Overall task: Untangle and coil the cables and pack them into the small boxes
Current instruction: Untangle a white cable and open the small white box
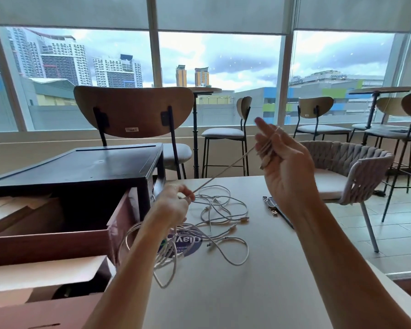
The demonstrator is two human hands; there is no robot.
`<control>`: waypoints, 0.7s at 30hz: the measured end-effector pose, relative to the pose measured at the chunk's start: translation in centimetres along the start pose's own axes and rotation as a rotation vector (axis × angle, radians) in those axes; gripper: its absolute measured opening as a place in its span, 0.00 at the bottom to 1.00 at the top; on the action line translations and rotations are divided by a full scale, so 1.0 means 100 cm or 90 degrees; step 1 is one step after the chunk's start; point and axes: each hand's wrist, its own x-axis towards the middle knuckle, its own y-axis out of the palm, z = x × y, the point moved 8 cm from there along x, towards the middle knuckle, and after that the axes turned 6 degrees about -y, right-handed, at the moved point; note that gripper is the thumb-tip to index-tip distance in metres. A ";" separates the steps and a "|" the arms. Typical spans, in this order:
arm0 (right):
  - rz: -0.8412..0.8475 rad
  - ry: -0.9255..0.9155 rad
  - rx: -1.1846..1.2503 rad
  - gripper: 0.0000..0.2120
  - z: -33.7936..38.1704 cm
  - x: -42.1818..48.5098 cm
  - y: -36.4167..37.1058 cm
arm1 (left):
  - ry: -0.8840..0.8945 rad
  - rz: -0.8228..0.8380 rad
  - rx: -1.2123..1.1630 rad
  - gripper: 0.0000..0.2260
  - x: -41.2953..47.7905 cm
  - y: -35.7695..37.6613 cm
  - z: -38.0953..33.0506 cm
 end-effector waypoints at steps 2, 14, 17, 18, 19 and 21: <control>0.019 -0.030 -0.159 0.13 -0.005 -0.002 0.006 | -0.017 0.052 0.010 0.11 -0.004 0.006 0.001; -0.050 -0.031 -0.370 0.14 -0.012 0.001 -0.028 | 0.196 0.352 -0.015 0.08 -0.044 0.000 -0.045; -0.066 -0.004 -0.329 0.14 -0.016 0.001 -0.033 | 0.166 0.350 -0.086 0.04 -0.041 -0.008 -0.044; -0.067 0.004 -0.339 0.14 -0.018 0.000 -0.034 | 0.169 0.362 -0.073 0.04 -0.043 -0.008 -0.044; -0.066 0.012 -0.360 0.14 -0.019 -0.001 -0.035 | 0.177 0.372 -0.049 0.05 -0.045 -0.007 -0.044; -0.057 0.024 -0.408 0.13 -0.024 -0.002 -0.038 | 0.207 0.366 -0.019 0.07 -0.051 -0.008 -0.051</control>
